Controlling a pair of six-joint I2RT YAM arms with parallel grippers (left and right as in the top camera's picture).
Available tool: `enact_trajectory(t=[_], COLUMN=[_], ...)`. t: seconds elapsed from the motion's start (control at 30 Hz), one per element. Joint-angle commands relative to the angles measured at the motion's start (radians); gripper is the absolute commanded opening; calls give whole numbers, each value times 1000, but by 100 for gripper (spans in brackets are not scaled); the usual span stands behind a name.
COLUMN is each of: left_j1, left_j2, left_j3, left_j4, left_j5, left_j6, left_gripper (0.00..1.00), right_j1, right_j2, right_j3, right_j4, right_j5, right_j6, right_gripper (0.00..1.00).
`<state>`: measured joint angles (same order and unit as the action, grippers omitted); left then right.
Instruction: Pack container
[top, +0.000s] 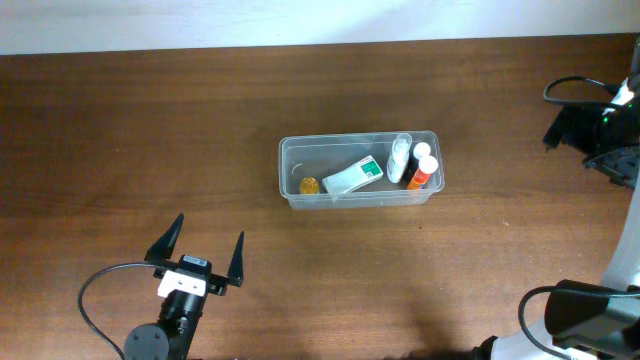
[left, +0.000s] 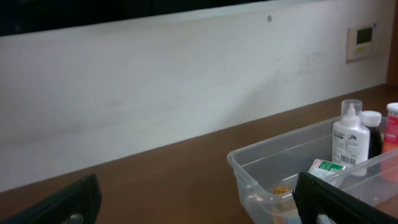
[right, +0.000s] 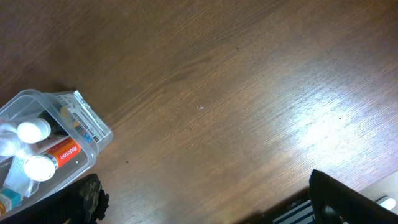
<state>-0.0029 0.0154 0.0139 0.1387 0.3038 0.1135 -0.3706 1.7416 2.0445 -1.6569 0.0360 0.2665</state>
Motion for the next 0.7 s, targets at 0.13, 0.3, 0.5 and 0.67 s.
enact_trajectory(t=[0.13, 0.3, 0.5, 0.67], left_j1=[7, 7, 9, 9], left_j2=[-11, -11, -11, -11], left_j3=[-5, -5, -5, -5], left_j4=[-74, -164, -200, -200], left_j5=[-3, -43, -78, -87], left_j6=[16, 16, 16, 16], left_gripper=[99, 99, 99, 99], right_j1=[-3, -3, -3, -3], right_j2=[-22, -22, -22, -22], right_j3=[1, 1, 1, 1], right_j4=[0, 0, 0, 0], right_j5=[1, 1, 1, 1], right_j6=[8, 8, 8, 8], right_gripper=[98, 98, 98, 98])
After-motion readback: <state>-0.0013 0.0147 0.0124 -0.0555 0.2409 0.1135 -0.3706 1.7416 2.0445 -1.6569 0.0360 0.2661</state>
